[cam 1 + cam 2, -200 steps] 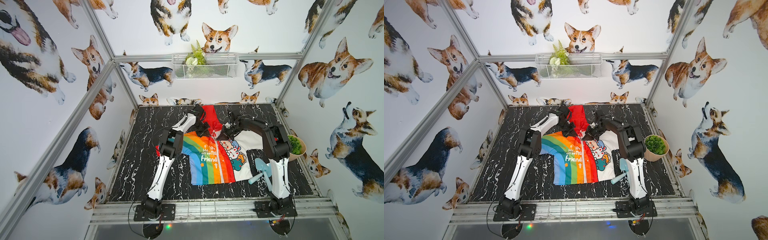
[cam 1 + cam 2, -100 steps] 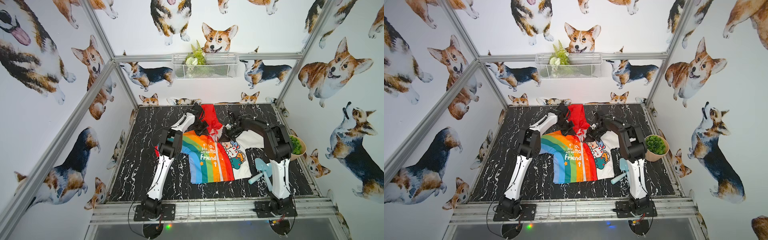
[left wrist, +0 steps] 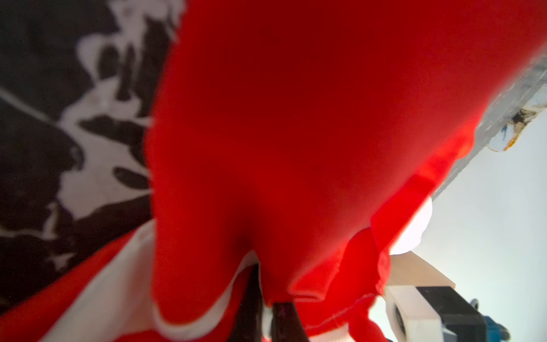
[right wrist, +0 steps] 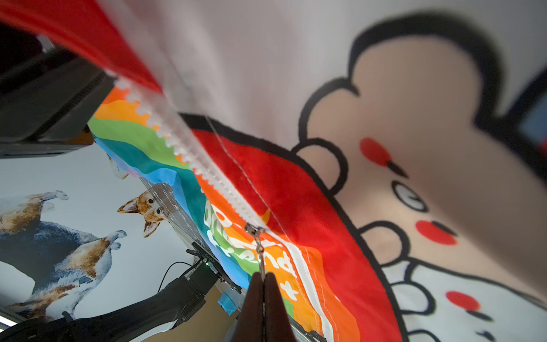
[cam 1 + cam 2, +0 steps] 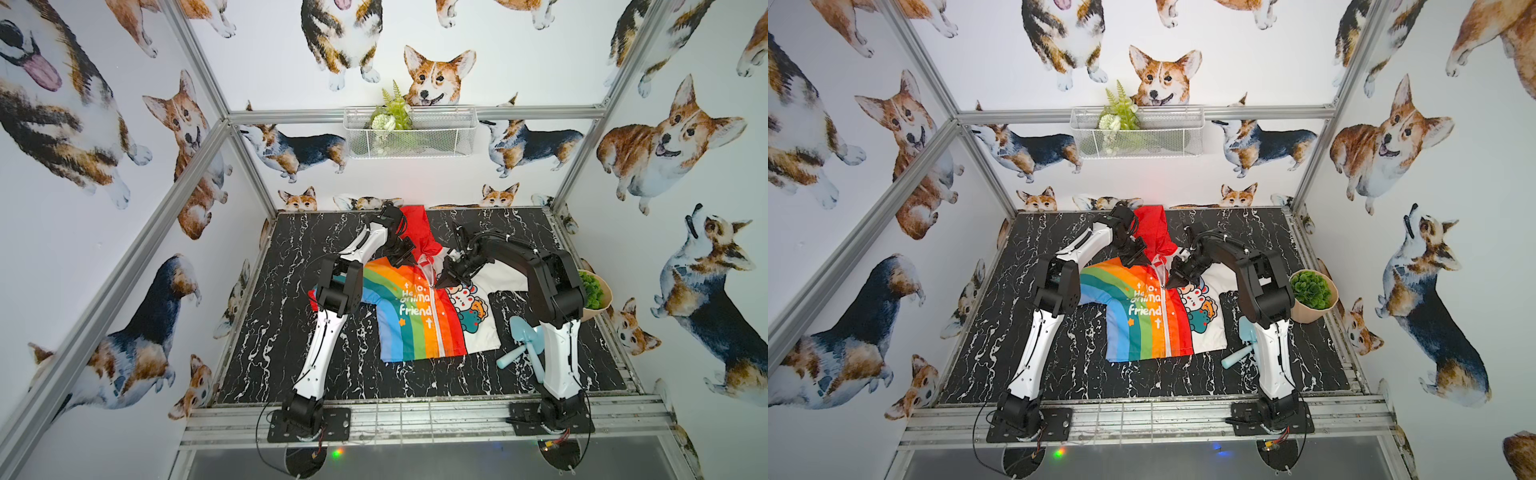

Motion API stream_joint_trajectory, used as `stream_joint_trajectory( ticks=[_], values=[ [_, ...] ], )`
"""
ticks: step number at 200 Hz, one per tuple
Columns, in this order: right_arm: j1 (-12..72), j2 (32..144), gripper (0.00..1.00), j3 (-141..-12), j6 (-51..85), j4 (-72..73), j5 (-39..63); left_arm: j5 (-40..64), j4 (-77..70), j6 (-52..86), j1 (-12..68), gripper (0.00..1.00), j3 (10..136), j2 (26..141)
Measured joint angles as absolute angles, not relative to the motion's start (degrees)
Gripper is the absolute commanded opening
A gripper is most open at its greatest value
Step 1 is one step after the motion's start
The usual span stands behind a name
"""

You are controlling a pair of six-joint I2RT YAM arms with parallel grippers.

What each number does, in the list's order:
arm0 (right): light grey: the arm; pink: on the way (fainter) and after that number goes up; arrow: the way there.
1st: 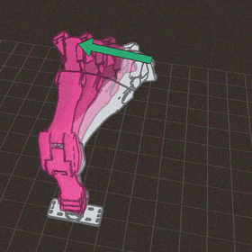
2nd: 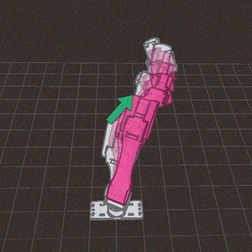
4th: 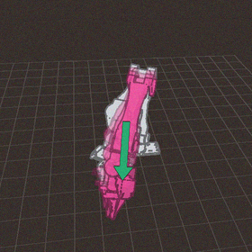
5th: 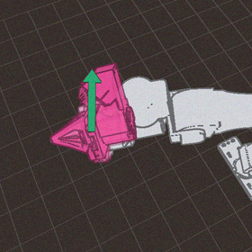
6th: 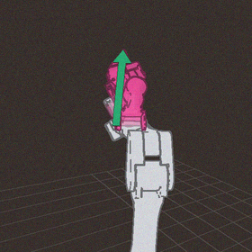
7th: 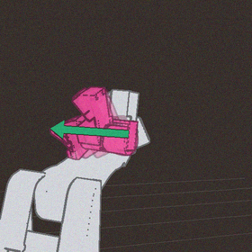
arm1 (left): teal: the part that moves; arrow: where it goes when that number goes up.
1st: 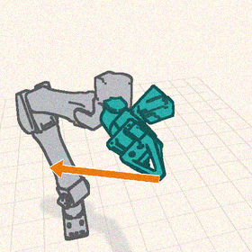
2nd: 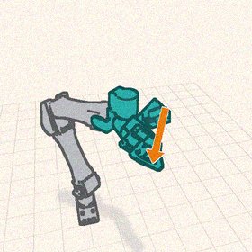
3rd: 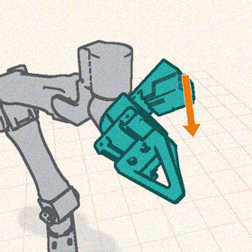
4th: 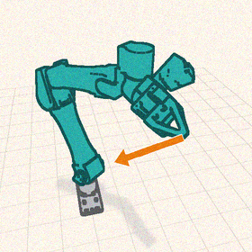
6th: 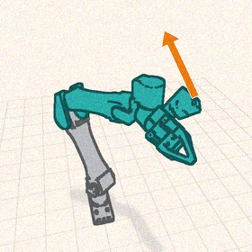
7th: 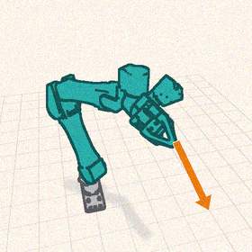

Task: Unzip the jacket
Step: Unzip the zipper on the jacket.

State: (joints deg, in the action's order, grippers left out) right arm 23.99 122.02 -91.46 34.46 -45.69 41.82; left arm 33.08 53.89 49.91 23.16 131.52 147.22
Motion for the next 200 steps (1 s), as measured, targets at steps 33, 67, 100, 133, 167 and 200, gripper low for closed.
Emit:
stream_joint_trajectory(
  ticks=[33, 67, 100, 133, 167, 200],
  values=[
    [24.75, 121.25, 0.00, -90.94, 33.78, -46.72, 41.25, 33.15, 53.87, 49.60, 22.98, 0.00, 132.05, 147.22],
    [25.58, 120.36, 0.00, -89.80, 33.26, -47.22, 40.40, 33.12, 53.91, 48.99, 22.63, 0.00, 132.18, 147.17],
    [26.63, 119.07, 0.00, -88.44, 33.21, -47.55, 39.22, 33.10, 54.33, 48.62, 22.52, 0.00, 132.51, 147.00],
    [27.18, 117.45, 0.00, -86.26, 33.23, -47.57, 38.41, 33.08, 54.78, 48.60, 22.13, 0.00, 133.40, 147.00],
    [27.51, 115.26, 0.00, -83.46, 33.26, -47.13, 37.58, 33.01, 54.96, 48.62, 21.78, 0.00, 134.02, 147.00],
    [27.75, 113.58, 0.00, -80.97, 33.47, -46.63, 37.36, 32.88, 55.11, 48.60, 21.78, 0.00, 134.06, 147.00]
  ],
)
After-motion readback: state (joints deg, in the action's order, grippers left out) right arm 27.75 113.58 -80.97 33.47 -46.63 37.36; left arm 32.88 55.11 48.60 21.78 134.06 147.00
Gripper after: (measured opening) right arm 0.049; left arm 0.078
